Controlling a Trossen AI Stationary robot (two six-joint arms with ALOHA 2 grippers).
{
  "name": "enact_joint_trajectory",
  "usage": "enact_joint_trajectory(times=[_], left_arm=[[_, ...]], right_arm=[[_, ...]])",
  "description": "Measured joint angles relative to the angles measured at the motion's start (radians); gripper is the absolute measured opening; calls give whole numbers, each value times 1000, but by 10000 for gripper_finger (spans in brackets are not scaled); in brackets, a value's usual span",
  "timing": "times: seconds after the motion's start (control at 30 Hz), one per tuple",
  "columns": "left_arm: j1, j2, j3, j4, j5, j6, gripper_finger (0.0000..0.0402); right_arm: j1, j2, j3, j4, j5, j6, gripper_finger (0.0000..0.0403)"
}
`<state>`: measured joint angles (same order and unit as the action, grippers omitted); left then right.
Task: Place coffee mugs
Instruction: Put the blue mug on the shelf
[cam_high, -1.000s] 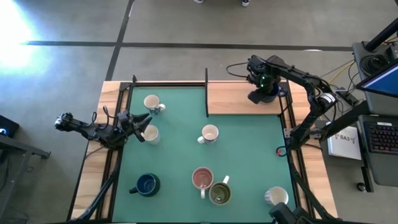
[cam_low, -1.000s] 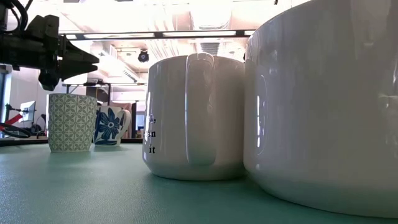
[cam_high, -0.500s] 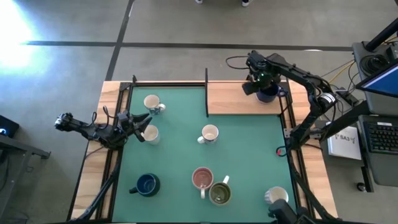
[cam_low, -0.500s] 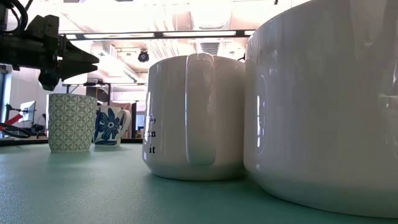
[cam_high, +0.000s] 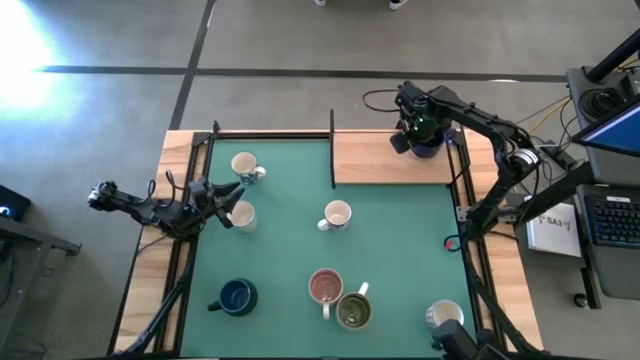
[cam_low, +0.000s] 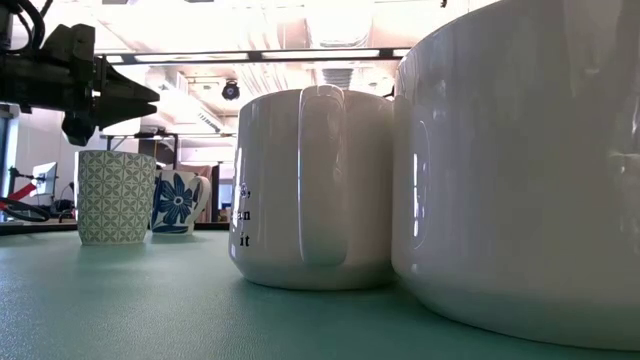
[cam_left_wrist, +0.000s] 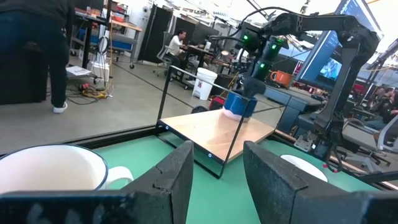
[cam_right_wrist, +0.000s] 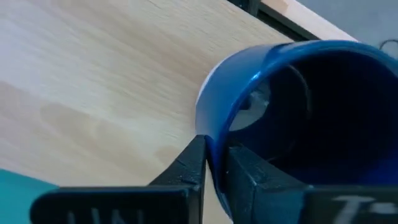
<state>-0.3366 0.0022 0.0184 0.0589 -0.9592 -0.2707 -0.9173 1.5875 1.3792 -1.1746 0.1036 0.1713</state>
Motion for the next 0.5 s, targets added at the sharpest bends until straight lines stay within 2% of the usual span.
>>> enact_joint_trajectory(times=[0.13,0.5], left_arm=[[0,0,0,0,0,0,123],[0,0,0,0,0,0,123]], right_arm=[[0,0,0,-49,2,-41,26],[-33,0,0,-46,28,-153,25]])
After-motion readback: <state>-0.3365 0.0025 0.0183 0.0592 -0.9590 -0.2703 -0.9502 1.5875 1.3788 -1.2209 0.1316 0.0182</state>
